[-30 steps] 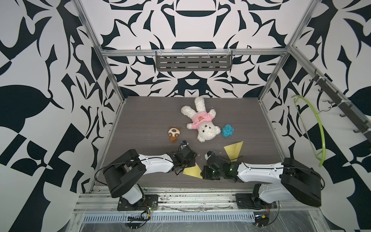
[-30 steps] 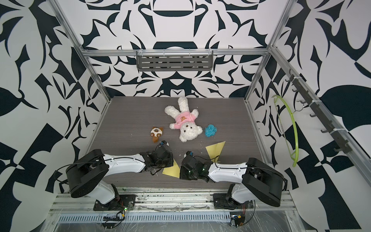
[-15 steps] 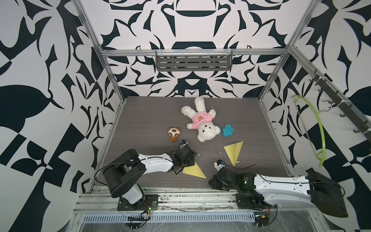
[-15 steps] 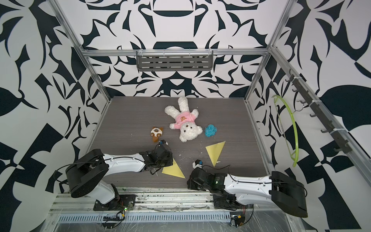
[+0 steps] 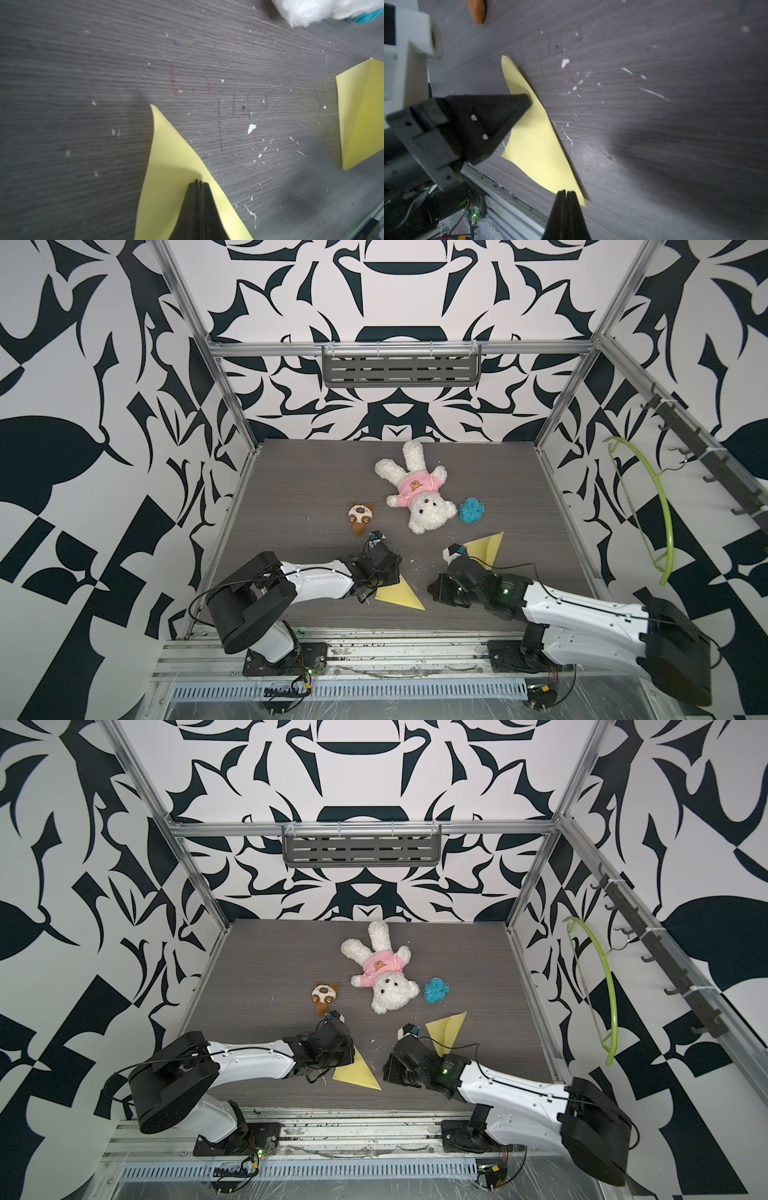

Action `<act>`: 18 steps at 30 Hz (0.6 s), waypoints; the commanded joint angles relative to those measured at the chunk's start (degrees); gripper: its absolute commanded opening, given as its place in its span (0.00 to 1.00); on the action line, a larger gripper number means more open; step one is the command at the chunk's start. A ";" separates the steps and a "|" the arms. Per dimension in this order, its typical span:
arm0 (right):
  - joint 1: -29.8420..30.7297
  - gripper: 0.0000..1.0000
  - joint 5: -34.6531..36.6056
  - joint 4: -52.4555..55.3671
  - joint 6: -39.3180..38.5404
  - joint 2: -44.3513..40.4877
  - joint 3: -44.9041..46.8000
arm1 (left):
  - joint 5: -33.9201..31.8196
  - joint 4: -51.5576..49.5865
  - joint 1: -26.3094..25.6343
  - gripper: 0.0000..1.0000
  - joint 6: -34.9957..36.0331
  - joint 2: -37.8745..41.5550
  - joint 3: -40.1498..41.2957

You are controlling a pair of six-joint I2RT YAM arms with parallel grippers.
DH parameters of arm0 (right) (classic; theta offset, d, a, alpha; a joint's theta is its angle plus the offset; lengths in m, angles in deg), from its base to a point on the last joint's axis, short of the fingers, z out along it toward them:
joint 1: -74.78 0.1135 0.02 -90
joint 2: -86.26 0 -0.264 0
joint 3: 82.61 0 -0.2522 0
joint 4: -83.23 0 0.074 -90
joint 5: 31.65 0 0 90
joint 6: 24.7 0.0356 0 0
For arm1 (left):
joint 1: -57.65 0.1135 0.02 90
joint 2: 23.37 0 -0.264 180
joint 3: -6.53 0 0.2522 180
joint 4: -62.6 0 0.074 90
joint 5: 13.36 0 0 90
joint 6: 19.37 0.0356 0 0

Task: Fold the square paper diagonally
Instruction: Fold the paper at the center of the board.

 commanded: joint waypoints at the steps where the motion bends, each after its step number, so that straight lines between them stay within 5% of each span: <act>1: -0.22 0.03 -5.62 -7.58 -5.37 7.47 -6.55 | 1.54 -9.38 0.25 0.00 0.76 -1.29 2.62; 9: -0.40 0.00 -7.74 -14.19 -5.36 19.62 -8.29 | 2.04 -8.62 0.25 0.00 0.13 -1.53 2.87; 18: -0.40 0.00 -5.72 -15.90 -3.10 21.14 -2.33 | 1.52 -8.70 0.25 0.00 0.57 -2.42 2.00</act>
